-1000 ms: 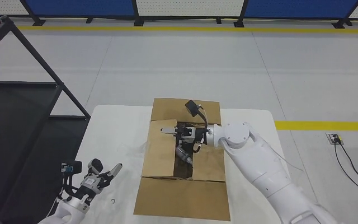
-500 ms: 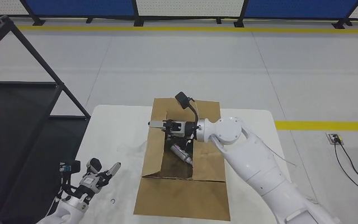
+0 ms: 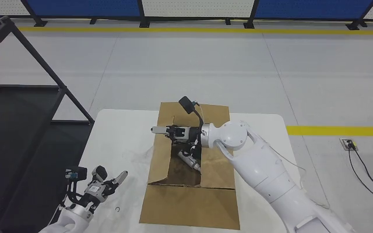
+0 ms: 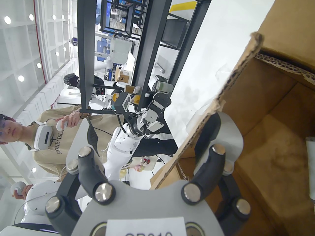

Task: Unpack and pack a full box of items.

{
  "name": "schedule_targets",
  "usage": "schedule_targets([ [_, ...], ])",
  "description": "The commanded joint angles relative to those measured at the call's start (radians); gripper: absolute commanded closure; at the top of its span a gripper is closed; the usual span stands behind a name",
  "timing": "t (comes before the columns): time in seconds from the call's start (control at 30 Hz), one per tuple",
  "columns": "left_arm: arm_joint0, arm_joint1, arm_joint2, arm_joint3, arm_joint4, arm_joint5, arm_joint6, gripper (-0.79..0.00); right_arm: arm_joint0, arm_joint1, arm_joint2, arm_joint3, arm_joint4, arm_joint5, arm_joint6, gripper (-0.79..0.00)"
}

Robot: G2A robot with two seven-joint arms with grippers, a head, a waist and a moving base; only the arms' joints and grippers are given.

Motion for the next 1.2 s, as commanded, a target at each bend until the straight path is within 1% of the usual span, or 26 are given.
schedule_targets([
  [0.0, -0.005, 0.000, 0.007, -0.006, 0.026, 0.006, -0.001, -0.785, 0.000, -0.007, -0.006, -0.012, -0.009, 0.034, -0.053, -0.785],
  [0.07, -0.012, -0.001, 0.015, -0.012, 0.045, 0.014, 0.008, -0.785, 0.012, -0.017, -0.022, -0.022, -0.026, 0.045, -0.075, -0.785],
  [0.23, -0.014, -0.002, 0.010, -0.029, 0.028, 0.027, 0.015, -0.785, 0.037, -0.046, -0.056, -0.007, -0.019, 0.009, -0.081, -0.785],
  [0.5, 0.009, -0.004, -0.025, -0.047, -0.027, 0.044, 0.035, -0.785, 0.082, -0.099, -0.087, 0.092, 0.041, -0.063, -0.097, -0.785],
  [0.63, 0.018, -0.003, -0.053, -0.060, -0.089, 0.028, 0.012, -0.785, 0.107, -0.127, -0.103, 0.153, 0.069, -0.096, -0.082, -0.785],
  [0.8, 0.043, -0.001, -0.079, -0.111, -0.138, -0.013, -0.029, -0.785, 0.131, -0.157, -0.117, 0.216, 0.086, -0.133, -0.071, -0.785],
  [1.0, 0.079, -0.001, -0.078, -0.191, -0.157, -0.043, -0.044, -0.785, 0.149, -0.183, -0.123, 0.272, 0.097, -0.160, -0.043, -0.785],
  [1.17, 0.092, -0.001, -0.068, -0.233, -0.156, -0.051, -0.053, -0.785, 0.158, -0.202, -0.124, 0.307, 0.099, -0.178, -0.032, -0.785],
])
